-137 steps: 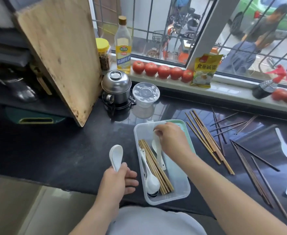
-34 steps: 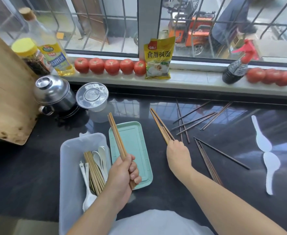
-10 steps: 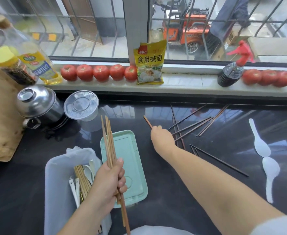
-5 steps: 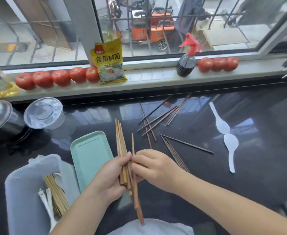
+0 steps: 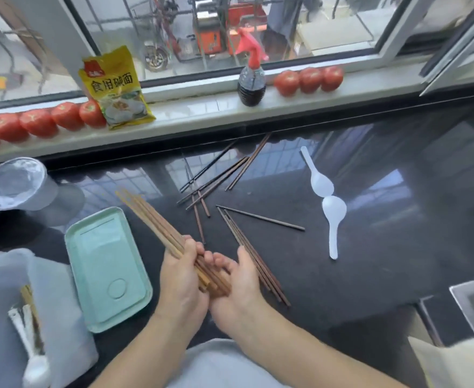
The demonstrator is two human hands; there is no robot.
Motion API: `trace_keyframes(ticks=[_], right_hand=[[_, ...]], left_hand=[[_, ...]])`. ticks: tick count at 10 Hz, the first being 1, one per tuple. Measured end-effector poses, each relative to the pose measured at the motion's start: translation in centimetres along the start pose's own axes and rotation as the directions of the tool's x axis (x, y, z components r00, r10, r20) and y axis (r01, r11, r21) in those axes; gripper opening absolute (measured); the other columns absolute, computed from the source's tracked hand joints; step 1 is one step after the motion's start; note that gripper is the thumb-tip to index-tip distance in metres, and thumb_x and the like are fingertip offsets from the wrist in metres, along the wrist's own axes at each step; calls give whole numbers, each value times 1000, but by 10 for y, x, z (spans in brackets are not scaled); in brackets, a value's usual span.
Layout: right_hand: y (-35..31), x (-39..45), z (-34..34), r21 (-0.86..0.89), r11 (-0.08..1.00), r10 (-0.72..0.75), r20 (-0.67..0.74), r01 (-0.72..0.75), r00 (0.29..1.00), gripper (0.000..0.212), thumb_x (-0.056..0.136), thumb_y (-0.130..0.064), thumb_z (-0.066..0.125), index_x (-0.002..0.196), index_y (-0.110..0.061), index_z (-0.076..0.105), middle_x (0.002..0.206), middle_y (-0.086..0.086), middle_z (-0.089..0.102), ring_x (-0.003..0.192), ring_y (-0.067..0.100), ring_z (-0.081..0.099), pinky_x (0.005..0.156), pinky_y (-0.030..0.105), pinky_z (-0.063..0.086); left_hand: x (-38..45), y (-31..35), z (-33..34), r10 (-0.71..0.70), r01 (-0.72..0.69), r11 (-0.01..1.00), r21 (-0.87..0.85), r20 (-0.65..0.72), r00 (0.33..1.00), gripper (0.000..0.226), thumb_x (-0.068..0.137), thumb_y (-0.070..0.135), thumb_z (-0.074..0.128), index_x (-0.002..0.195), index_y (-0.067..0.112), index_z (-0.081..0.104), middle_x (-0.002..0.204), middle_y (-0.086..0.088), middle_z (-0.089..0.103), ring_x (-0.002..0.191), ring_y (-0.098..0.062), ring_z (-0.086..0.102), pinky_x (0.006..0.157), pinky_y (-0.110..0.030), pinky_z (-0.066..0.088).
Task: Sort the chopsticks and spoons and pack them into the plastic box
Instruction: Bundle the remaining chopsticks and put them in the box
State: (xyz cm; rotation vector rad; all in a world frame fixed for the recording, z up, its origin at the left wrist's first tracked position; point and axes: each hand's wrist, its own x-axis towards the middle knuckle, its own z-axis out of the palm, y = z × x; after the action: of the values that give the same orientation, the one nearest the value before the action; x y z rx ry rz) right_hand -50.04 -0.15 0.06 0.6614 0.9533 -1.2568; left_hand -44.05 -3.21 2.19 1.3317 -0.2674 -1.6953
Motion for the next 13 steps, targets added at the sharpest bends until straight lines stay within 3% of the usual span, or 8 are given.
trace_keyframes(ticks=[1, 2, 3, 6, 7, 9, 11, 13], right_hand=[[-10, 13, -10, -459, 873, -166, 40, 166, 985, 51, 104, -51, 42, 100, -7, 67, 75, 5, 59, 76, 22, 63, 81, 36, 52], [-43, 41, -67, -889, -324, -555, 456, 324, 696, 34, 95, -47, 58, 112, -18, 60, 100, -3, 58, 93, 20, 54, 83, 37, 47], [-66, 58, -132, -531, -843, -460, 630, -85, 626, 59, 84, -47, 72, 129, -12, 55, 104, 6, 55, 90, 27, 51, 70, 40, 48], [-83, 59, -144, -317, -942, -292, 609, -111, 737, 68, 73, -2, 65, 140, 0, 50, 96, 8, 53, 82, 24, 54, 56, 32, 51], [-90, 52, -132, -537, -843, -318, 540, 28, 779, 48, 90, -2, 53, 136, -12, 40, 110, 4, 49, 90, 26, 58, 72, 38, 54], [-63, -4, -81, -911, -142, -388, 411, 387, 825, 36, 104, -25, 33, 139, -26, 44, 124, 1, 60, 114, 27, 57, 99, 42, 45], [-23, -36, -34, -774, -484, -83, 504, 407, 860, 55, 102, -44, 31, 154, -25, 29, 153, 3, 38, 133, 33, 48, 107, 43, 40], [-26, -42, -8, -694, -612, 96, 410, 379, 907, 51, 103, -19, 38, 152, -11, 25, 150, 14, 35, 138, 36, 42, 110, 46, 39]], left_hand=[[-6, -15, -3, -48, 46, 996, 74, 24, 999, 18, 109, 12, 44, 92, 18, 46, 68, -2, 46, 48, -14, 43, 46, -27, 45], [2, 2, -18, -46, 50, 994, 96, -52, 998, 23, 110, 21, 46, 87, 22, 43, 64, 4, 40, 44, -9, 34, 39, -22, 33], [-2, 8, -39, -58, 83, 981, 177, -142, 988, 27, 109, 25, 50, 83, 24, 40, 59, 6, 33, 40, -6, 27, 36, -19, 25], [-26, -21, -58, -257, 289, 921, 261, -149, 955, 20, 106, 20, 54, 91, 19, 42, 59, 3, 40, 42, -8, 32, 35, -21, 31], [-26, -23, -54, -240, 272, 927, 259, -149, 959, 13, 106, 18, 55, 97, 18, 45, 59, 2, 40, 43, -9, 32, 36, -21, 31], [-37, -31, -41, -223, 237, 954, 182, -95, 970, 4, 107, 13, 51, 104, 10, 51, 72, -11, 68, 73, -28, 74, 70, -45, 62], [-28, -40, -14, -101, 114, 988, 105, -122, 987, 30, 110, 25, 47, 127, 3, 57, 105, -19, 78, 102, -34, 74, 94, -48, 57], [-23, -31, -20, -228, 235, 969, 76, -93, 969, 39, 101, 31, 63, 123, -2, 61, 106, -25, 75, 81, -33, 76, 65, -41, 62]])
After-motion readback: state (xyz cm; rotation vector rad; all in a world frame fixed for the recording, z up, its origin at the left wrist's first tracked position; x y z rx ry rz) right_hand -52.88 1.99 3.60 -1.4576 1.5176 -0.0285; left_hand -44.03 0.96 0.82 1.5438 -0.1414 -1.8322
